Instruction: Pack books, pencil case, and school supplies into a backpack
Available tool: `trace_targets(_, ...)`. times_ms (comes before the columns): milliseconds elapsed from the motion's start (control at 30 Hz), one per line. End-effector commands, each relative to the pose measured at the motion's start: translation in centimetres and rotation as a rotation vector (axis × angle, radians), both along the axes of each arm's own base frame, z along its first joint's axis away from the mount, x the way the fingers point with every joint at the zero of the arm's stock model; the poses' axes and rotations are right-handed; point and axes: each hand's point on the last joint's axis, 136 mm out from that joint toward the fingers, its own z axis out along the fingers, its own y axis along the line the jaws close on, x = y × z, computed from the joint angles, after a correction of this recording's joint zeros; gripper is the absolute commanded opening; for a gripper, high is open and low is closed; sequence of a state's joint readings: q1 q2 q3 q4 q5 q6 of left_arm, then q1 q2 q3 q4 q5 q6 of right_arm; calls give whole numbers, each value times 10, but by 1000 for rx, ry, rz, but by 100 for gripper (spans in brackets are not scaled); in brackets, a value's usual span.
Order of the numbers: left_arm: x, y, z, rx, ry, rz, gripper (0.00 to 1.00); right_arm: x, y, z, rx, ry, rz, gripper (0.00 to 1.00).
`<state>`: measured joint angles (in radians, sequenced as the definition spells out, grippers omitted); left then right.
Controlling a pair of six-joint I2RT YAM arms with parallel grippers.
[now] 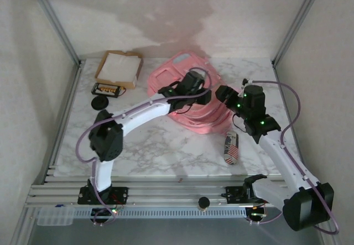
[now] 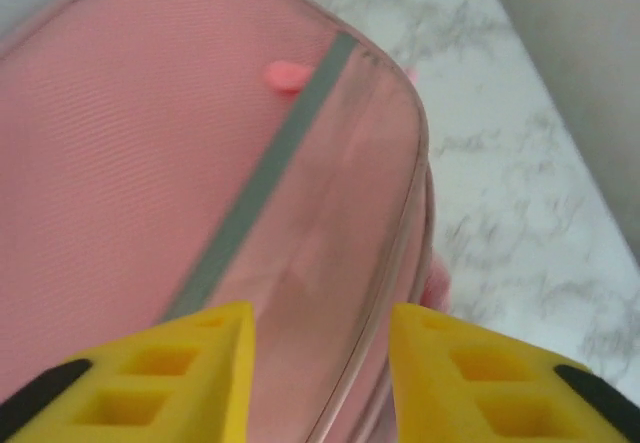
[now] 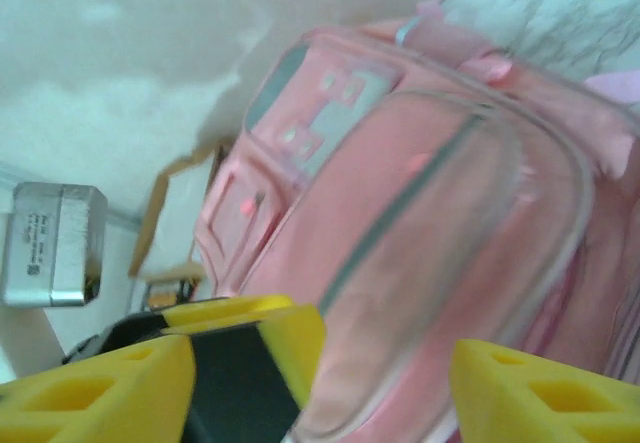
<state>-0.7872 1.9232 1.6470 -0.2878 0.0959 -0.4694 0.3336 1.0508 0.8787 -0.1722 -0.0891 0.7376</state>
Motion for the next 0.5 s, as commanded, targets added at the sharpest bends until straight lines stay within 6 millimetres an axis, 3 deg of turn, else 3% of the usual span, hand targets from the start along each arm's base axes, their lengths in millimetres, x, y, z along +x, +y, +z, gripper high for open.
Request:
trace_targets(0, 1, 54, 83, -268, -91, 91, 51, -25, 18, -42, -148, 170, 69, 64)
trace_targets(67, 0, 95, 86, -289, -106, 176, 55, -34, 48, -47, -176, 186, 124, 60)
trace_targets(200, -5, 167, 64, -263, -100, 337, 60, -48, 116, -74, -263, 236, 216, 56)
trace_targets(300, -11, 202, 44, -258, -82, 425, 60, -52, 162, -89, -300, 234, 248, 56)
trace_targets(400, -18, 228, 25, -270, -64, 507, 61, -40, 189, -111, -326, 271, 245, 55)
trace_targets(467, -23, 235, 18, -285, -68, 520, 61, -32, 203, -122, -342, 277, 238, 51)
